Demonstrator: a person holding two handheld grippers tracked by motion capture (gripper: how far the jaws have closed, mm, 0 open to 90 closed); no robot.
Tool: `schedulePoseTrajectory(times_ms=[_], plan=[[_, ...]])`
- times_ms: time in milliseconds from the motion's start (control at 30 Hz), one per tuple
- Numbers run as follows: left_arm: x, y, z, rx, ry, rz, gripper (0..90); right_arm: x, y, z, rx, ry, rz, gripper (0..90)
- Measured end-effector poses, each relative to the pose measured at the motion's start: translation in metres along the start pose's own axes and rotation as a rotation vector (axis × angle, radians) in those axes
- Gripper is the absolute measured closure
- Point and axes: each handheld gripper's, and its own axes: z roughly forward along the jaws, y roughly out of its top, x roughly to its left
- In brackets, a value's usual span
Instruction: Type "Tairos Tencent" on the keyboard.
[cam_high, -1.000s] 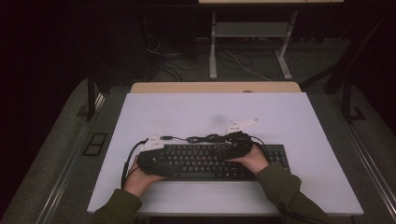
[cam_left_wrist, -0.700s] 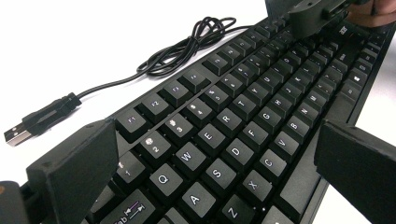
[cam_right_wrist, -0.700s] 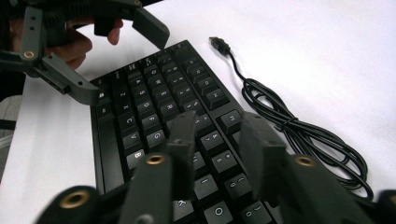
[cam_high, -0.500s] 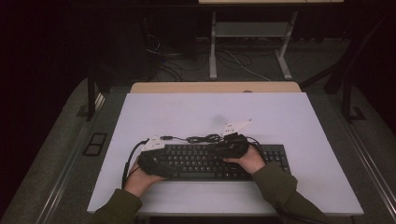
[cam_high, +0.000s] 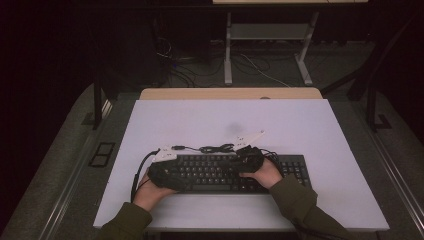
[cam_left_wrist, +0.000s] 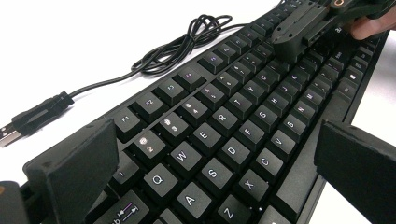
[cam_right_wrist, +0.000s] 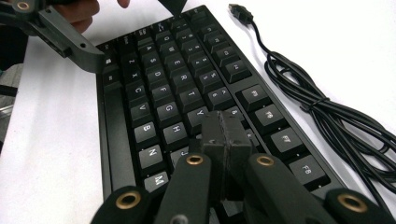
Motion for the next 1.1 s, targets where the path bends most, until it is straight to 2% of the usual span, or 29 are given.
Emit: schedulePoseTrajectory(times_ms=[333,1100], plan=[[-0.0005,-0.0003,0.0008,0.004,0.000,0.002,0.0,-0.0005,-0.0023,0.0041,0.041,-0.013,-0.002,89.1],[-0.0005,-0.0003,0.0009,0.005,0.000,0.010,0.0,-0.0012,-0.0047,0.0065,0.052,-0.014,0.003,89.2]])
